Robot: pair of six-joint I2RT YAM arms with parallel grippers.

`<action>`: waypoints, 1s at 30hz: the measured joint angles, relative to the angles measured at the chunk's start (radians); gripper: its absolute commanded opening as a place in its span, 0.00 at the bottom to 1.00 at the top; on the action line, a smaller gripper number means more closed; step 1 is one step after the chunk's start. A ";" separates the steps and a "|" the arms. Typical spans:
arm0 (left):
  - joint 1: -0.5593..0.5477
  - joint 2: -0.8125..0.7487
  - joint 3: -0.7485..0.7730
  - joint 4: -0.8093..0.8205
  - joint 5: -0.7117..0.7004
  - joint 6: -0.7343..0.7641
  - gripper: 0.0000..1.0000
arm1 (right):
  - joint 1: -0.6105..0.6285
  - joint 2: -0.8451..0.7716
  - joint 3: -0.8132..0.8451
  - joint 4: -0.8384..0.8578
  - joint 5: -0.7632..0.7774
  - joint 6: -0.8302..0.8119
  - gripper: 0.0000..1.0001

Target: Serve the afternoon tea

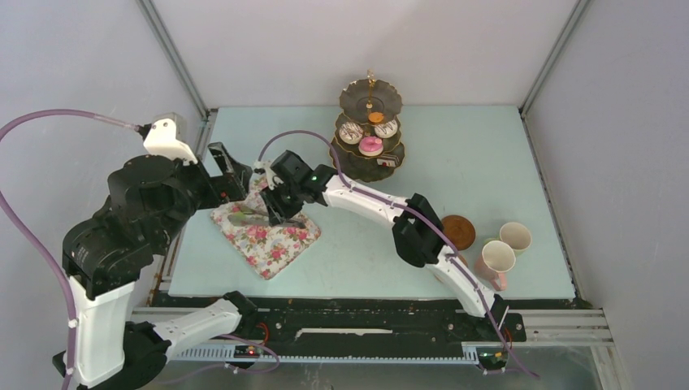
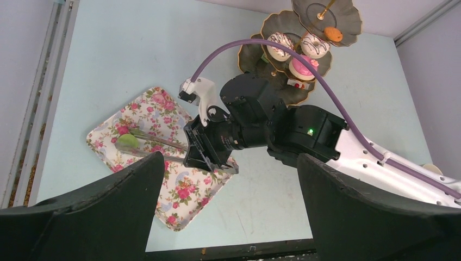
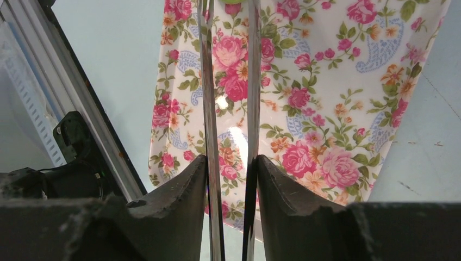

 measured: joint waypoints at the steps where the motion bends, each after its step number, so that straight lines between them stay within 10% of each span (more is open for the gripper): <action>1: 0.000 0.000 0.000 0.000 0.000 0.000 1.00 | -0.001 0.001 0.000 0.000 -0.002 0.002 0.36; 30: 0.000 -0.001 -0.045 0.036 0.024 0.000 1.00 | -0.026 -0.415 -0.489 0.112 -0.002 0.068 0.18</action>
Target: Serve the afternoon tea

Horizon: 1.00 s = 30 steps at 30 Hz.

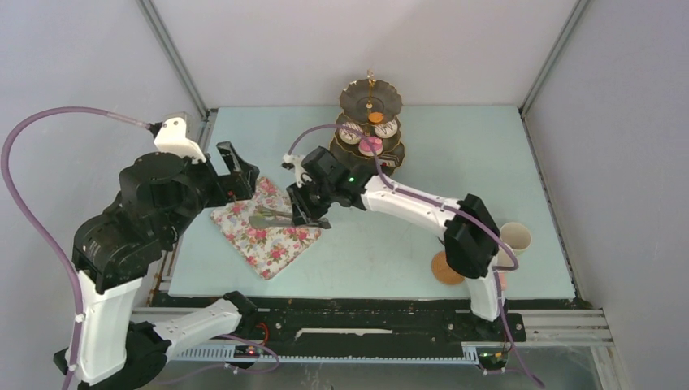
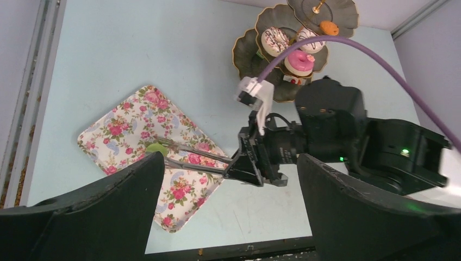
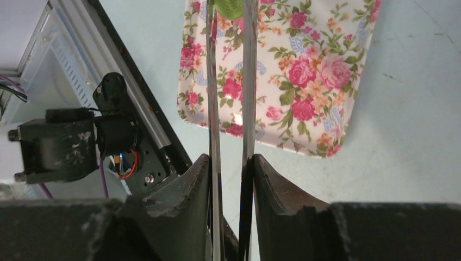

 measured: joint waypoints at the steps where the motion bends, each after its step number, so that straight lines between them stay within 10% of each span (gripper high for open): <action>1: 0.000 0.002 0.000 0.001 0.002 0.000 1.00 | -0.001 -0.026 -0.022 0.005 0.006 0.001 0.18; 30: 0.000 -0.007 -0.021 0.045 0.025 0.010 0.98 | -0.412 -0.591 -0.185 -0.001 0.166 0.046 0.18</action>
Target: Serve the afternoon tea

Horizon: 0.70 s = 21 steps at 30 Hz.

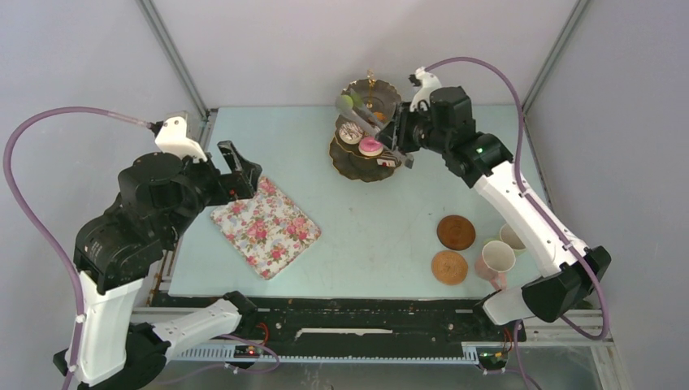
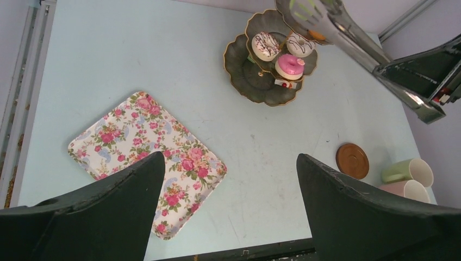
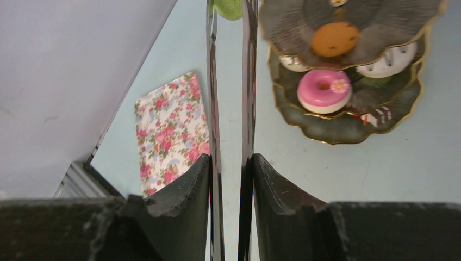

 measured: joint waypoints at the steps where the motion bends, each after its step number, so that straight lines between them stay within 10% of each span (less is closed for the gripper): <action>1: 0.000 -0.001 0.000 0.001 0.000 0.000 0.98 | -0.019 0.000 0.003 -0.003 -0.001 0.003 0.19; 21: 0.000 0.000 0.000 0.002 -0.003 0.008 0.98 | -0.108 0.089 0.068 -0.019 -0.038 0.060 0.25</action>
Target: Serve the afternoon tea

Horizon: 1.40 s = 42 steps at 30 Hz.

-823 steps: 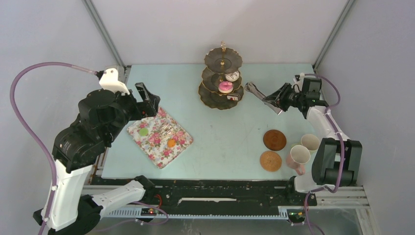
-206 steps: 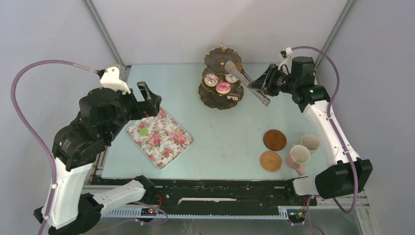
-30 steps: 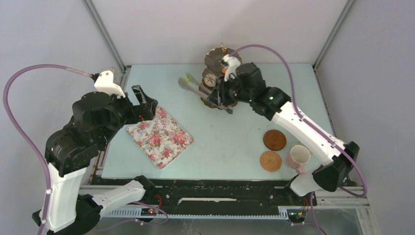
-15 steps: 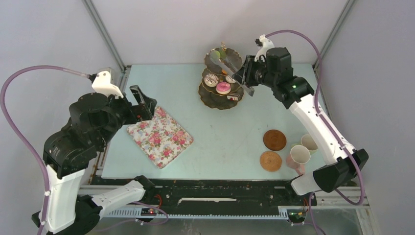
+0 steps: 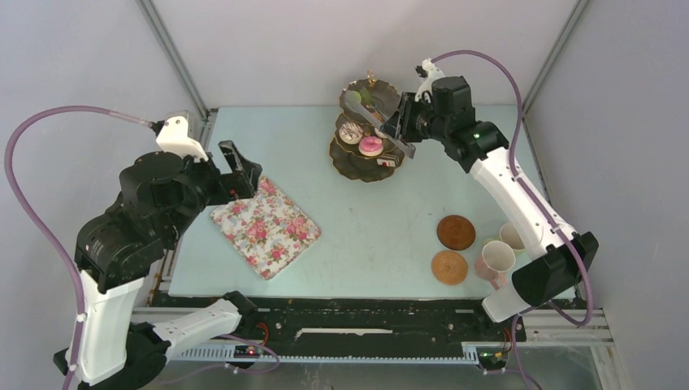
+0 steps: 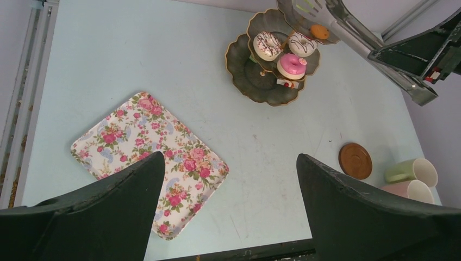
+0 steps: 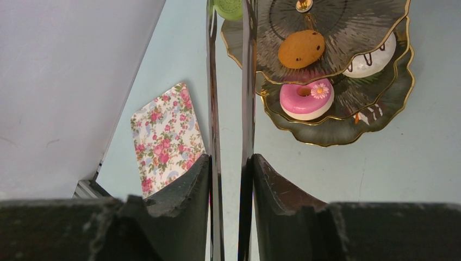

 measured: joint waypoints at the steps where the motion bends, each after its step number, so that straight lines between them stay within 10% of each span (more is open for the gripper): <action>1: 0.000 0.002 0.000 0.000 0.000 0.000 0.98 | 0.000 0.006 0.000 0.000 0.000 0.002 0.26; 18: 0.000 0.001 0.000 0.000 0.000 0.007 0.98 | -0.003 0.058 0.020 -0.035 0.002 0.010 0.45; 42: 0.000 0.005 0.000 0.004 0.011 0.006 0.98 | 0.092 -0.114 -0.042 -0.040 -0.090 -0.119 0.44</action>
